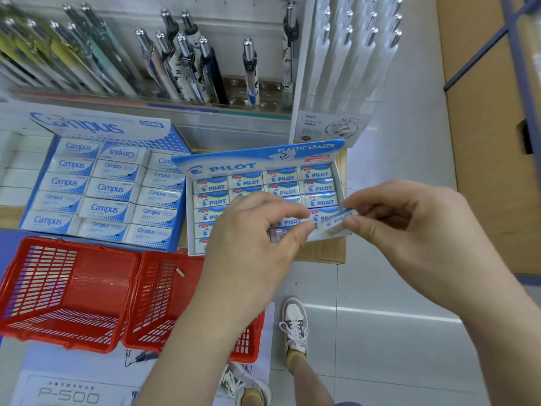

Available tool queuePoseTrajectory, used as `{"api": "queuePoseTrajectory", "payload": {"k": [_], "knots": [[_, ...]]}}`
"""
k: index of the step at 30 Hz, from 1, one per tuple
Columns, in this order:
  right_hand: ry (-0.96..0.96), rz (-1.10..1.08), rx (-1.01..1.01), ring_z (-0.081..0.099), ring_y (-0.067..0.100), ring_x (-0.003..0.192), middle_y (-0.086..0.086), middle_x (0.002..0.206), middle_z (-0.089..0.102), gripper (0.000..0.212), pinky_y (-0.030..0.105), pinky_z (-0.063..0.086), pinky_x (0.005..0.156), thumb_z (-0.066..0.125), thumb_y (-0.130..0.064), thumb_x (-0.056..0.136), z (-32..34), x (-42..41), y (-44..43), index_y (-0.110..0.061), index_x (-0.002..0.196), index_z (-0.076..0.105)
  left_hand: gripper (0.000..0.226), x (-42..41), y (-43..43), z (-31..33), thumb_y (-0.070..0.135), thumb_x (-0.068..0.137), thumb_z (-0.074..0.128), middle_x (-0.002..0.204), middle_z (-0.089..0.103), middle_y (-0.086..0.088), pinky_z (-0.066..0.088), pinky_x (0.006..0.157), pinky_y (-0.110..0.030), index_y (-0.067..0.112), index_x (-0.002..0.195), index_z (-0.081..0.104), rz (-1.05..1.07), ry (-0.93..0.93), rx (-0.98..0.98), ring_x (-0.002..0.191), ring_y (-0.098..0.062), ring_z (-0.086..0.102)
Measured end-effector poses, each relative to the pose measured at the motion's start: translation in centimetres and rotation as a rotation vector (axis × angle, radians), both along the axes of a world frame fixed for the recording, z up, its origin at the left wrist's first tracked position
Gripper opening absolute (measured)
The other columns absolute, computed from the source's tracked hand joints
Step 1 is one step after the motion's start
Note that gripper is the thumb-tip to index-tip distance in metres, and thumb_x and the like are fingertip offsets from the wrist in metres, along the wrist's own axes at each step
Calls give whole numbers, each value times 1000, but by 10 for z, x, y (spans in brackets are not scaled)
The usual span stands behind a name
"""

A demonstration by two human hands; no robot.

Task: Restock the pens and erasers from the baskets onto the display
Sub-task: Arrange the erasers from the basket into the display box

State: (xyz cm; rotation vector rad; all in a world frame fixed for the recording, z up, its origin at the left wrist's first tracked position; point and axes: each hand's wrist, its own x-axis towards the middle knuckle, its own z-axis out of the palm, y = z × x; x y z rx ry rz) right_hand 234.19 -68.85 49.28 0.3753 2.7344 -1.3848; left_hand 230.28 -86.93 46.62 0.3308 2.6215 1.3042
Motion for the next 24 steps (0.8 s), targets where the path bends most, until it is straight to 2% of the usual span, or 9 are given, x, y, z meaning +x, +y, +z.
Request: {"api": "queuePoseTrajectory", "payload": {"k": [3, 6, 10, 14, 15, 19, 24], "knots": [[7, 46, 166, 62, 11, 70, -5, 79, 66, 10, 37, 53, 71, 77, -20, 78, -6, -1, -4, -20, 87, 76, 20, -2, -1, -9, 40, 78, 61, 90, 58, 16, 40, 79, -24, 35, 91, 75, -74, 72, -148, 93, -12, 53], [19, 49, 241, 61, 13, 69, -3, 79, 65, 11, 33, 51, 70, 78, -21, 77, -10, -3, -10, -18, 87, 76, 19, -2, 1, -12, 40, 78, 61, 88, 54, 13, 40, 75, -26, 34, 90, 76, -88, 88, -172, 88, -14, 51], [38, 59, 252, 59, 8, 65, -6, 80, 63, 10, 25, 49, 66, 80, -18, 75, -12, -5, -13, -18, 84, 76, 20, -3, 6, -11, 43, 77, 60, 84, 52, 10, 41, 70, -29, 35, 86, 76, -86, 110, -209, 85, -14, 51], [94, 163, 285, 59, 11, 59, -4, 79, 67, 14, 33, 55, 62, 84, -13, 69, -12, -4, -11, -19, 78, 76, 23, -4, 9, -9, 48, 76, 58, 84, 51, 10, 44, 71, -33, 37, 88, 75, -86, 93, -221, 86, -15, 51], [115, 175, 299, 60, 10, 58, -4, 79, 68, 14, 31, 55, 61, 84, -12, 68, -12, -4, -10, -19, 76, 76, 23, -4, 10, -9, 49, 75, 59, 84, 51, 10, 46, 71, -34, 38, 89, 75, -82, 86, -220, 86, -15, 52], [190, 212, 430, 60, 9, 56, -5, 71, 69, 6, 17, 46, 54, 70, -17, 66, -12, -4, -13, -20, 65, 75, 19, -6, 14, -6, 52, 77, 66, 86, 50, 11, 45, 74, -34, 40, 90, 73, -78, 52, -256, 90, -14, 50], [220, 226, 486, 64, 22, 62, -2, 75, 69, 12, 24, 50, 57, 65, -14, 71, -20, -1, -15, -14, 63, 73, 18, -11, 21, 0, 52, 75, 70, 83, 48, 11, 38, 69, -28, 35, 82, 70, -17, -17, -353, 90, -11, 49]]}}
